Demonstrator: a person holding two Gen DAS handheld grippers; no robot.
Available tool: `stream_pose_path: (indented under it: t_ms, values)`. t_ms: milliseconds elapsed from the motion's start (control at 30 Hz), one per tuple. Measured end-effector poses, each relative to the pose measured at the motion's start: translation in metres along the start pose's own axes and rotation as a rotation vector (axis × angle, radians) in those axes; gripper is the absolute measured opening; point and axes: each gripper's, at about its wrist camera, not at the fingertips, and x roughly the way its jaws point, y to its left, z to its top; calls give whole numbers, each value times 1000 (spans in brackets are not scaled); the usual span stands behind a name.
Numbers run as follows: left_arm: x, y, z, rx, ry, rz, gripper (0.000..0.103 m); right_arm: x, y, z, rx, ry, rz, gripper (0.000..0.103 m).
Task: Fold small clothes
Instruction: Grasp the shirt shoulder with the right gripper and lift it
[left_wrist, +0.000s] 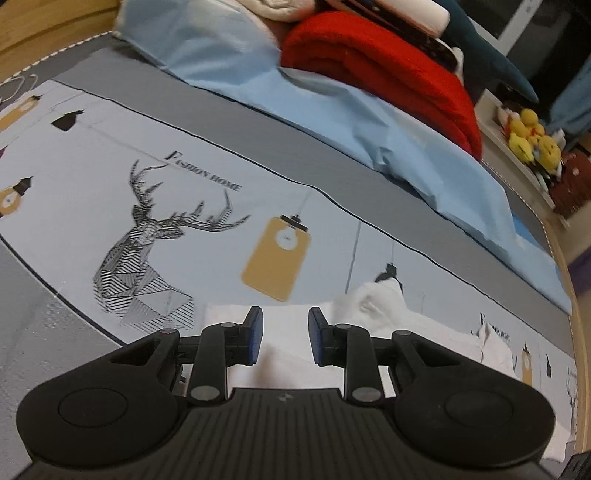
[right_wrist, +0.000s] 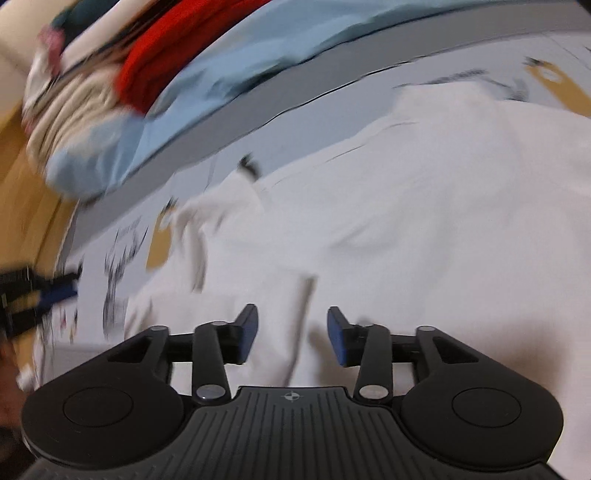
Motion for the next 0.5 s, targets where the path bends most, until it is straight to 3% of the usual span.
stream_pose_path:
  t_ms: [133,300,333,367,433,500]
  values:
    - [-5,4,3,-11,-3,1,28,20,39,-16,-202,48,-33,58]
    - [-1,12,8,-36,8,17,28,44,82,-46,-545,69,-204,55]
    - [-1,15,9,-42,9,18,28,47,83,-49,-580,69,-227,50]
    - [-1,17,10,-48,10,17,28,49,83,-50,-593,69,-243,32]
    - [2,25,13,-75,28,0,29,47,77,-45,-551,51,-240,7]
    - [8,35,14,-101,55,-1,29,37,69,-36,-466,-9,-201,7]
